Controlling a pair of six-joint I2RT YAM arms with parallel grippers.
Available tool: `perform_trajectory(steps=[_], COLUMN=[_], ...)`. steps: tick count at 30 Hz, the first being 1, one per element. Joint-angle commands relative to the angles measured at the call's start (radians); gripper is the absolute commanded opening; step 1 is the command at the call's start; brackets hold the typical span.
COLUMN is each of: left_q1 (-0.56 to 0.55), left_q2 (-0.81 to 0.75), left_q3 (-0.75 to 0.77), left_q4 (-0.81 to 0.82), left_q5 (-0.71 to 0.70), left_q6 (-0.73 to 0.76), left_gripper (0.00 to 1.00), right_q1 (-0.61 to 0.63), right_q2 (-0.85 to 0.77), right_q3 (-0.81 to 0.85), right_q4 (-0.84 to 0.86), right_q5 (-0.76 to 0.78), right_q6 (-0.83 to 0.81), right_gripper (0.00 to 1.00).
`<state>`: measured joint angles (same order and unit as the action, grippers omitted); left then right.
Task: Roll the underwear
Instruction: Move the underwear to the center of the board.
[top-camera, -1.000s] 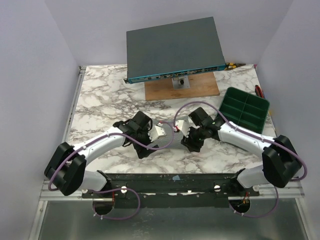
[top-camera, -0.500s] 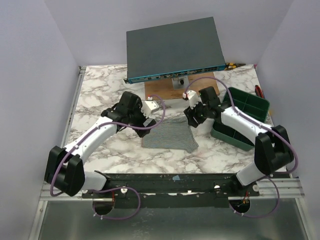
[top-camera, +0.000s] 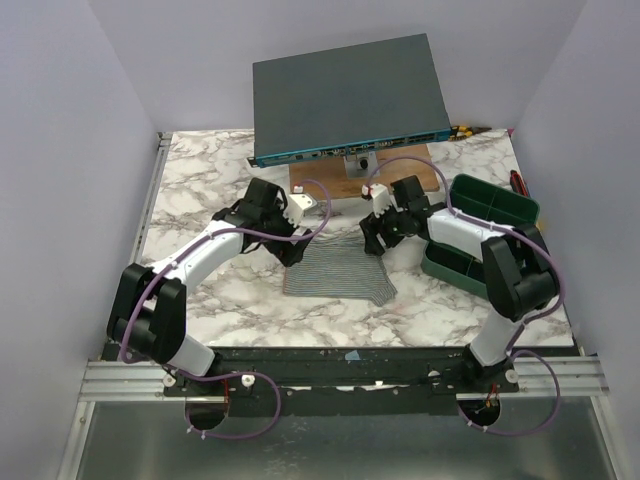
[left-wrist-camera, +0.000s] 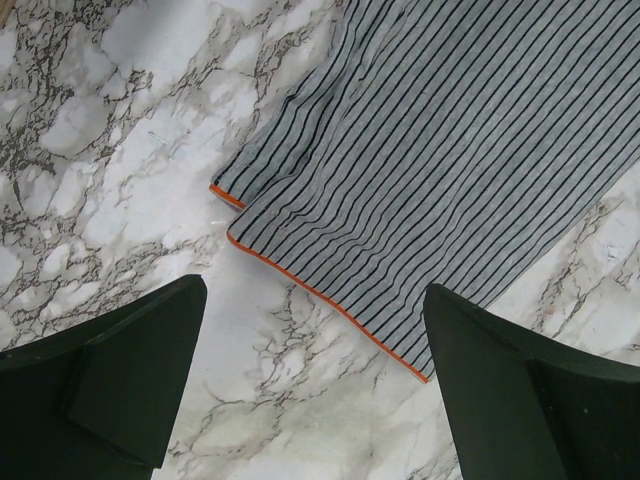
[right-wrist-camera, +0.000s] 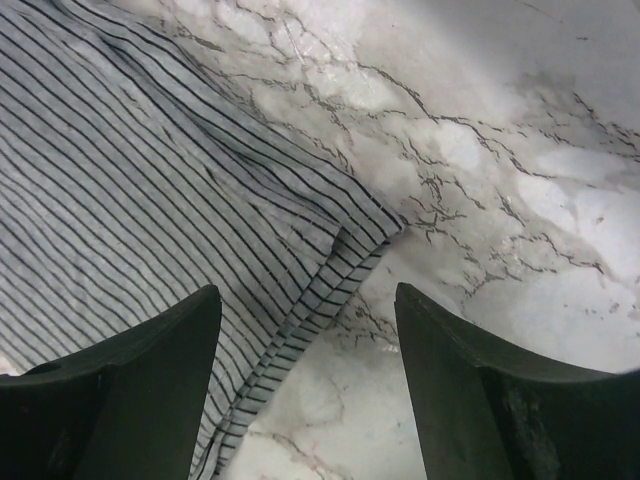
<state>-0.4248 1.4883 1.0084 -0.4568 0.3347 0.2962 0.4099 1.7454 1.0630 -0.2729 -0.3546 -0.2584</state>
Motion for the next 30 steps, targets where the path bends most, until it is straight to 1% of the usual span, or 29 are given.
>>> perform_trajectory(steps=[1,8,16,18,21,26,30], left_q1=[0.009,0.009,0.011,0.011,0.013,0.024,0.037], left_q2=[0.008,0.015,0.021,0.023,0.026,0.025,0.037], left_q3=[0.012,0.012,0.013,0.014,0.019,0.029,0.041], left_q4=[0.025,0.026,0.026,0.029,0.026,0.019,0.018], left_q5=[0.049,0.052,0.052,0.044,0.038,0.043,0.043], left_q6=[-0.017,-0.011,-0.008,-0.007,-0.008,-0.007,-0.006], left_gripper=[0.99,0.99,0.99,0.99,0.99,0.99,0.99], right_q1=[-0.014,-0.022,-0.038,-0.037,-0.038,-0.037,-0.037], right_q2=[0.056,0.121,0.177,0.189,0.197,0.193,0.19], right_q3=[0.028,0.068,0.1,0.106,0.114,0.097,0.089], right_q4=[0.076,0.076,0.083,0.074,0.041,0.007,-0.006], right_q5=[-0.025,-0.049,-0.076,-0.109,-0.16,-0.175,-0.181], right_q6=[0.032,0.013,-0.009,-0.017,-0.038,-0.082,-0.1], right_gripper=[0.74,0.77,0.75,0.72,0.63,0.54,0.41])
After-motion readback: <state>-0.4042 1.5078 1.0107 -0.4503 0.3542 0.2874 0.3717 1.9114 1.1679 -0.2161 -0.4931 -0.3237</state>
